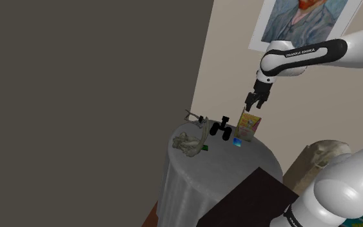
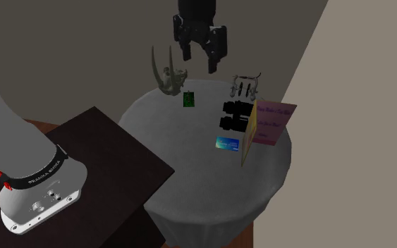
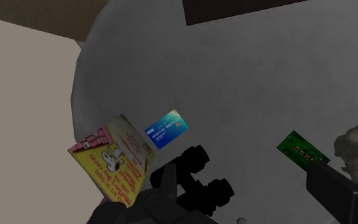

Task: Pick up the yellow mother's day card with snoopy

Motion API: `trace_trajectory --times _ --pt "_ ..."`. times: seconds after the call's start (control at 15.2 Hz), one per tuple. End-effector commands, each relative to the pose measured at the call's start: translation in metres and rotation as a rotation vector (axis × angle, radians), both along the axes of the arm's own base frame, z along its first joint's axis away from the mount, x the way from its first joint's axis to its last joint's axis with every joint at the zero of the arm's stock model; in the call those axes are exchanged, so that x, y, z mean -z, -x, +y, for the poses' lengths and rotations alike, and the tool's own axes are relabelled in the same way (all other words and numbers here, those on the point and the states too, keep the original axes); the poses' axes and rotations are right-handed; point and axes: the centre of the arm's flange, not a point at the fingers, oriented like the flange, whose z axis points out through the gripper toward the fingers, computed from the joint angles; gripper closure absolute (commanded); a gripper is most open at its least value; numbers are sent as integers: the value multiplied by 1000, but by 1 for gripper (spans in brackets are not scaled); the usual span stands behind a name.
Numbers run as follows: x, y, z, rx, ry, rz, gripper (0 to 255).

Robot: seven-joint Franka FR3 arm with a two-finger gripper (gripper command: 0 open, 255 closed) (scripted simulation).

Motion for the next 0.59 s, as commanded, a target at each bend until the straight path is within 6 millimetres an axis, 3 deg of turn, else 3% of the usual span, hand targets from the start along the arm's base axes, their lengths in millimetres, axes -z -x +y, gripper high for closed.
trace_trajectory --times 0.0,0.53 --pt "14 -16 -21 -1 -3 -3 0" --pt "66 -62 -103 -2 -23 -11 0"
